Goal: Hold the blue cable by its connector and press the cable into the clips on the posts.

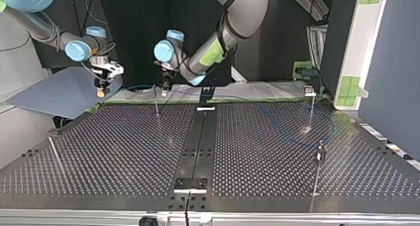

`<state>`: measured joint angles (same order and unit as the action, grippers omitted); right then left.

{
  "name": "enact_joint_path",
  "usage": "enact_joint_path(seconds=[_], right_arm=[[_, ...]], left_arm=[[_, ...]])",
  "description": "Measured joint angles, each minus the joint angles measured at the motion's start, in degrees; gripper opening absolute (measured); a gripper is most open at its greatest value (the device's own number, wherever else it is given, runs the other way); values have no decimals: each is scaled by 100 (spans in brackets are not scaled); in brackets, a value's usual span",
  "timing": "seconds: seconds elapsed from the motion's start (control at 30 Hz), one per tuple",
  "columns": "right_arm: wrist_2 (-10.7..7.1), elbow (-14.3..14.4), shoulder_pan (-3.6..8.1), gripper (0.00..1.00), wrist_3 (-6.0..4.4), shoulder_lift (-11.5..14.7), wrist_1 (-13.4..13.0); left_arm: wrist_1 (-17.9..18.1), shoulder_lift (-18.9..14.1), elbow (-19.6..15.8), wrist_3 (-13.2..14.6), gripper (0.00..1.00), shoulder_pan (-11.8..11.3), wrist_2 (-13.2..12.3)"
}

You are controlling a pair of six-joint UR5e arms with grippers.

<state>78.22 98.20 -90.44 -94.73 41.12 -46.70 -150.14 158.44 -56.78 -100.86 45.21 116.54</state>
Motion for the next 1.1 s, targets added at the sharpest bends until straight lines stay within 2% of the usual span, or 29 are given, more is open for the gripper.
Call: enact_joint_path(seconds=[0.37, 0.5, 0.7, 1.1], right_arm=[[-15, -132, -66, 0, 64, -368, 81], [-16, -144, -79, 0, 73, -406, 88], [-13, -175, -95, 0, 75, -423, 89], [6, -215, -120, 0, 74, -439, 88]], left_arm=[[252, 32, -371, 64, 0, 15, 177], [355, 36, -429, 123, 0, 58, 179], [410, 56, -333, 121, 0, 14, 76], [127, 298, 144, 16, 0, -131, -106]])
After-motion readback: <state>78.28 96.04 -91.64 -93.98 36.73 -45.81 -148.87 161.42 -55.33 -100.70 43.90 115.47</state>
